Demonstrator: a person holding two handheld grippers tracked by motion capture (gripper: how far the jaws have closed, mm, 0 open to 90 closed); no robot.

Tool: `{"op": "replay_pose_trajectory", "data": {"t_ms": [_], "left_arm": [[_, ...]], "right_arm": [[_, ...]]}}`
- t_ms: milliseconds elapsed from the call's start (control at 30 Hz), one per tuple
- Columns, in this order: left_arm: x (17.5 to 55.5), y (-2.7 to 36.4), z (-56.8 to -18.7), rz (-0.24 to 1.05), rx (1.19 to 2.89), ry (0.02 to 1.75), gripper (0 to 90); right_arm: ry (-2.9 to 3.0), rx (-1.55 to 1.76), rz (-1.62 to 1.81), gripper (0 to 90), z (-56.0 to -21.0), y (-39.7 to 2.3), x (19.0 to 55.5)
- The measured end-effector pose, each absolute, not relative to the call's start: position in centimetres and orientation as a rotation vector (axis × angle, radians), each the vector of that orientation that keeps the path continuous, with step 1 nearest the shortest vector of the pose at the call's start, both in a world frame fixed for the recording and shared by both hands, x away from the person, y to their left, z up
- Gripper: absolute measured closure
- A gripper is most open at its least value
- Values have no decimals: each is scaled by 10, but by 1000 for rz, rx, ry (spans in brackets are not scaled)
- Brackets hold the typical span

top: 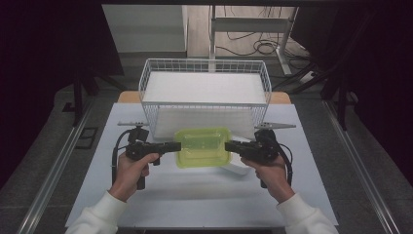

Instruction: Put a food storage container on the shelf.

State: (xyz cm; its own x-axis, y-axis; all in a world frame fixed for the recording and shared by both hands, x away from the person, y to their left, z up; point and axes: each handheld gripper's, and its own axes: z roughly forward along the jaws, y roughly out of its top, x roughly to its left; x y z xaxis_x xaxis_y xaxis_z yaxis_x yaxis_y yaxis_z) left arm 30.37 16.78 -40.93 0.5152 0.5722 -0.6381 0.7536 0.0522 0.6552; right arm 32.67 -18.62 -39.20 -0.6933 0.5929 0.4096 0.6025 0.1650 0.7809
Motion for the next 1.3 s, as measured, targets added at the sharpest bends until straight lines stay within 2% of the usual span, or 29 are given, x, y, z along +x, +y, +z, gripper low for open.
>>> {"op": "replay_pose_trajectory", "data": {"t_ms": [1300], "left_arm": [[342, 179, -367, -152, 1566, 1116, 788]], "right_arm": [[-2375, -1178, -1687, 781, -349, -178, 372]]}}
